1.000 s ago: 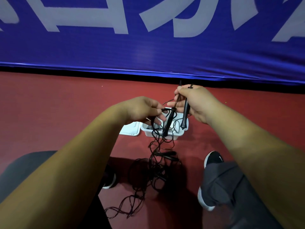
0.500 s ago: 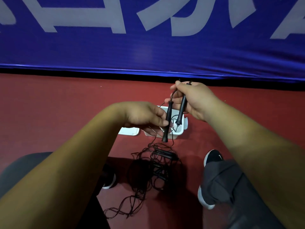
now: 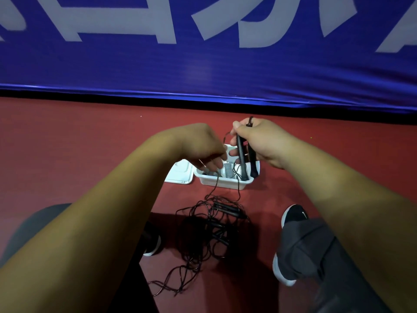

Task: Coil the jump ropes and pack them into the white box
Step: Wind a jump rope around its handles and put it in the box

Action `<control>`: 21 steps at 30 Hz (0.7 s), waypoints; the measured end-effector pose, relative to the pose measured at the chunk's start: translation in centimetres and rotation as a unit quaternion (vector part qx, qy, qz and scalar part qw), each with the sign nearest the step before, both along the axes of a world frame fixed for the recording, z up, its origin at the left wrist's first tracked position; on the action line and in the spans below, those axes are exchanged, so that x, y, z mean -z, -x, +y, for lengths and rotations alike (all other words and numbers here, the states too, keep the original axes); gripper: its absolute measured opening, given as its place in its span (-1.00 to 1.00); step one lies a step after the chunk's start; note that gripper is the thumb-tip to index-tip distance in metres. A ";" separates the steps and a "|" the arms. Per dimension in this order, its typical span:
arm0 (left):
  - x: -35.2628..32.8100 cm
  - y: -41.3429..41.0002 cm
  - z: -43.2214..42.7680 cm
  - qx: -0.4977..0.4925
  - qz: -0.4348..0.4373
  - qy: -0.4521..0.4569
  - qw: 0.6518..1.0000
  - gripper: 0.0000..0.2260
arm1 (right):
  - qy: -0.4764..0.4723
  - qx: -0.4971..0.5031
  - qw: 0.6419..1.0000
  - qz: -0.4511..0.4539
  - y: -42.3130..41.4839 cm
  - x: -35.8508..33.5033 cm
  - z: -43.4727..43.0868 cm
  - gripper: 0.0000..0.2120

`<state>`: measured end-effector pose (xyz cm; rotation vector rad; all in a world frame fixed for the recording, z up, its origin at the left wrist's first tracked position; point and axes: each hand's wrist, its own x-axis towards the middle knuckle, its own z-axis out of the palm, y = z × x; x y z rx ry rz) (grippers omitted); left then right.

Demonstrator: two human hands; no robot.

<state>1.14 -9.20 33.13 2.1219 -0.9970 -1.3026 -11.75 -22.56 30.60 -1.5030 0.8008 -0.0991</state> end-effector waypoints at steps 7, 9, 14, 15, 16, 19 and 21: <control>0.7 -2.0 0.1 0.060 -0.155 0.123 0.978 -0.29 | -0.126 -0.149 0.980 0.035 0.8 -2.2 0.7 -0.77; 0.9 -1.6 -0.3 0.079 -0.077 0.146 0.983 -0.33 | -0.146 -0.196 0.968 0.047 1.1 -2.7 0.5 -0.77; 2.3 -1.5 -0.7 0.050 -0.079 0.137 0.986 -0.90 | -0.107 -0.215 0.966 0.092 1.5 -2.8 -0.4 -0.77; 2.4 -1.6 -0.9 0.029 -0.093 0.138 0.986 -0.94 | -0.092 -0.199 0.970 0.101 1.5 -2.7 -0.5 -0.76; 2.6 -1.8 -1.1 0.005 -0.103 0.147 0.984 -0.94 | -0.072 -0.181 0.975 0.108 1.5 -2.4 -0.7 -0.76; 2.4 -1.9 -1.6 -0.062 -0.107 0.189 0.974 -0.90 | 0.024 -0.142 0.983 0.117 1.5 -2.0 -0.9 -0.77; 1.9 -1.8 -1.7 -0.085 -0.127 0.209 0.966 -0.89 | 0.106 -0.127 0.978 0.126 1.5 -1.9 -1.2 -0.83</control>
